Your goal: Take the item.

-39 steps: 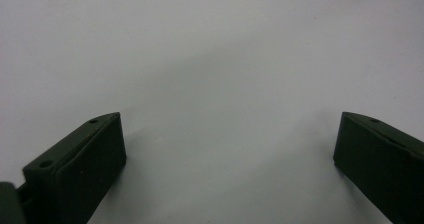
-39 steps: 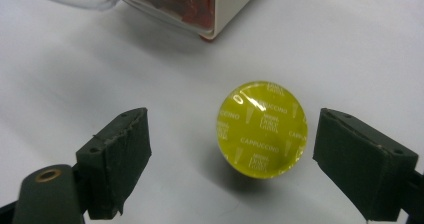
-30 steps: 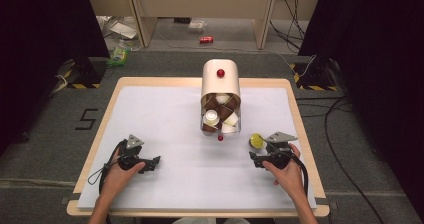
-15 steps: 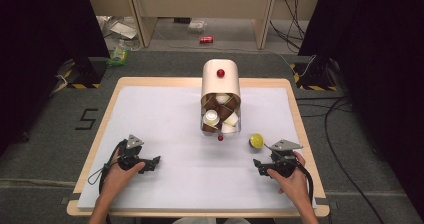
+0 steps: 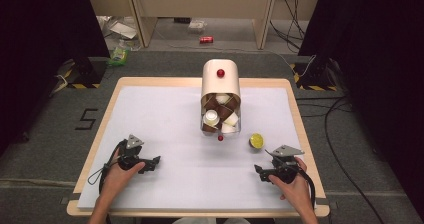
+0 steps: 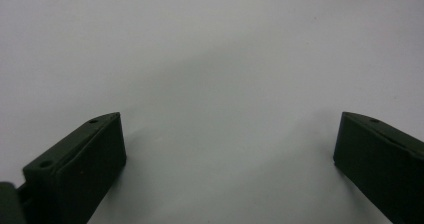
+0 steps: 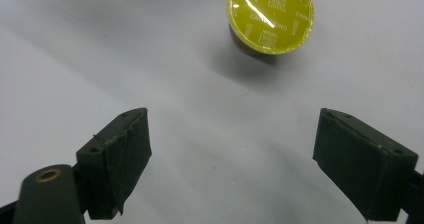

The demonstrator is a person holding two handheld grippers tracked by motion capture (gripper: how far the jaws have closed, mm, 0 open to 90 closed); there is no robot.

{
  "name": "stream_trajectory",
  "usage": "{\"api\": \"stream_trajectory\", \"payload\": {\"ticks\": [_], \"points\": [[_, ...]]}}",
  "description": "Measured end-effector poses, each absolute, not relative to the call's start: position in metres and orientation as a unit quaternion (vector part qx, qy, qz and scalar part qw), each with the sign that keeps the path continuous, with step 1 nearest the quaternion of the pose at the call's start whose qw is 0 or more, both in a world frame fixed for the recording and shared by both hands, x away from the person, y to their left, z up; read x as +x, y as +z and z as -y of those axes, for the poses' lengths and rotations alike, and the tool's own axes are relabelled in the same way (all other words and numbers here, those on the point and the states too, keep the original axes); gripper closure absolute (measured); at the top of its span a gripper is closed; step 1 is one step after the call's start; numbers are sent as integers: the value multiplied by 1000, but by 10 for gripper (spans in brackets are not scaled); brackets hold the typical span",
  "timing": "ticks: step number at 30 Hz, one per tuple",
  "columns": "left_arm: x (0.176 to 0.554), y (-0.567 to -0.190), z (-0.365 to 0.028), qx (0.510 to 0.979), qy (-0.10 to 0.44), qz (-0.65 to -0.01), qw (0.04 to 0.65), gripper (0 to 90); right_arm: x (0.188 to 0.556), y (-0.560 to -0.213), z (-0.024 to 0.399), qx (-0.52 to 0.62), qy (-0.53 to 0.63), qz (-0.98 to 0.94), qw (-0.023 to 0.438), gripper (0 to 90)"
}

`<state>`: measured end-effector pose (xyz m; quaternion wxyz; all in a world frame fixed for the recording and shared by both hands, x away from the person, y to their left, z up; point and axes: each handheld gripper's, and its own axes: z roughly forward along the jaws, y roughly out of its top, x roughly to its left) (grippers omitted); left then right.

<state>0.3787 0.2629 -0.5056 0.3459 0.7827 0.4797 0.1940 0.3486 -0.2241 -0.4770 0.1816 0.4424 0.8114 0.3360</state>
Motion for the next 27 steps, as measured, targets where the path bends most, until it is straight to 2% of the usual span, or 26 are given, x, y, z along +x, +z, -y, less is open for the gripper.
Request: {"api": "stream_trajectory", "payload": {"ticks": [27], "points": [[379, -506, -263, 783, 194, -480, 346, 0, 335, -490, 233, 441, 317, -821, 174, 156]]}}
